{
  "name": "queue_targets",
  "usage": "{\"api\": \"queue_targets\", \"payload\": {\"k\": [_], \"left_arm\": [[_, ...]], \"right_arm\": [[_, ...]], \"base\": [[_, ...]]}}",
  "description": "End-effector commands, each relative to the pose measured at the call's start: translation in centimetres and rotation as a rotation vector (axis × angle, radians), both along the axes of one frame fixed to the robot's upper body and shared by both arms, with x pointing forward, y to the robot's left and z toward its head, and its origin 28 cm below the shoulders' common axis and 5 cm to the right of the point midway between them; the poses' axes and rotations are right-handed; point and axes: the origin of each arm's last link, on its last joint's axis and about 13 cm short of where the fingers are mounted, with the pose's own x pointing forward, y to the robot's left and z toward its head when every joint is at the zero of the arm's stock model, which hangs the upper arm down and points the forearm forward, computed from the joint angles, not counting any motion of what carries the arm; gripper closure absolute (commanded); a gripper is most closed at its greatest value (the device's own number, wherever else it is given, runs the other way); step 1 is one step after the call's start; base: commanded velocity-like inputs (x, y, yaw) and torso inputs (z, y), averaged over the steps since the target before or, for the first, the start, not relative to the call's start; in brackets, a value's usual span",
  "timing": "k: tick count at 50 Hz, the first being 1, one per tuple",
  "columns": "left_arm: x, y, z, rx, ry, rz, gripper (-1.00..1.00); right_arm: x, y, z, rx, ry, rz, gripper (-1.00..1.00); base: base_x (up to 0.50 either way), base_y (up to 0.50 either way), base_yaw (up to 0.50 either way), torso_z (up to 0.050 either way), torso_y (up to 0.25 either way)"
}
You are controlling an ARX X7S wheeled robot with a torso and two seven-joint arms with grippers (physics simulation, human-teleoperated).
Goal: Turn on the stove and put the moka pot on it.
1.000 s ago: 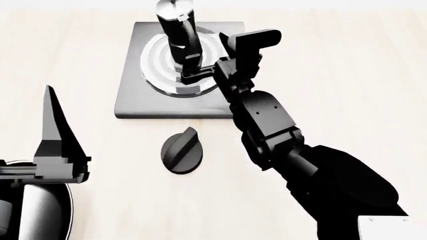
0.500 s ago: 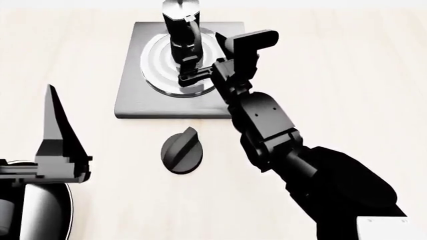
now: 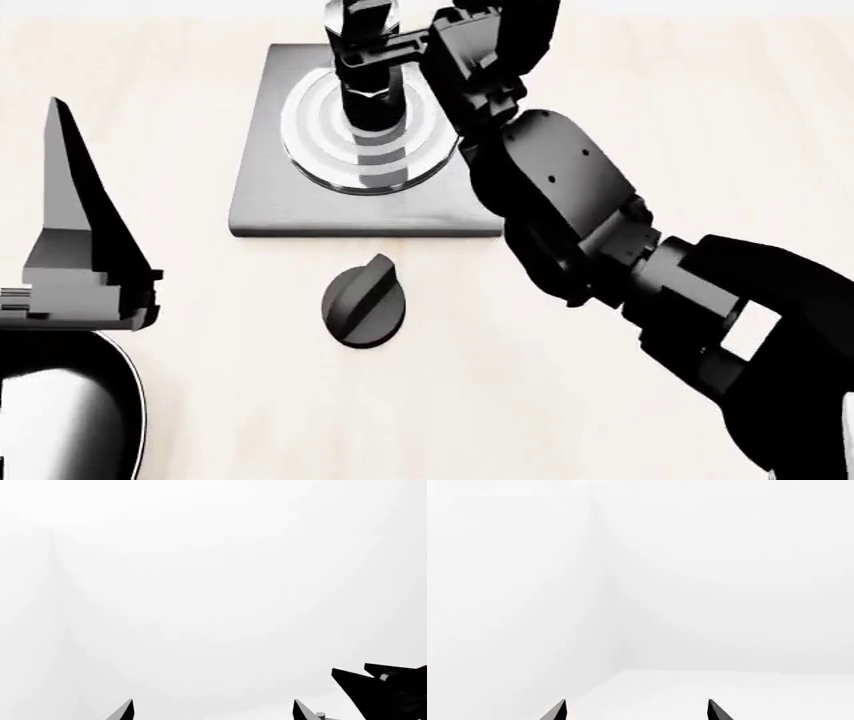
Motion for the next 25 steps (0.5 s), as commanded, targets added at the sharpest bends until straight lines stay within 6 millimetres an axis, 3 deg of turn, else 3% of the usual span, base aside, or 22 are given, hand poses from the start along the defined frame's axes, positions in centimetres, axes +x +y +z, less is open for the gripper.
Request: {"api": "queue_targets", "payload": {"k": [1, 8, 19, 25], "left_arm": [[0.3, -0.8, 2.6, 0.049, -0.099, -0.006, -1.0], [0.9, -1.6, 4.3, 0.101, -0.199, -0.052, -1.0], [1.0, -2.3, 6.5, 0.13, -0.278, -0.101, -1.0], [0.8, -2.4, 7.7, 0.14, -0.317, -0.106, -1.0]], "right_arm": [[-3.7, -0.4, 4.5, 0.047, -0.14, 0.024, -1.0], [-6.0, -1.7, 6.8, 0.136, -0.241, -0.132, -1.0], [-10.5, -3.9, 8.1, 0.191, -0.353, -0.307, -1.0], [-13.3, -6.2, 9.4, 0.224, -0.406, -0.419, -1.0]], "base": [[0.0, 0.0, 0.0, 0.0, 0.0], [0.0, 0.0, 0.0, 0.0, 0.0], [0.0, 0.0, 0.0, 0.0, 0.0], [0.0, 0.0, 0.0, 0.0, 0.0]]}}
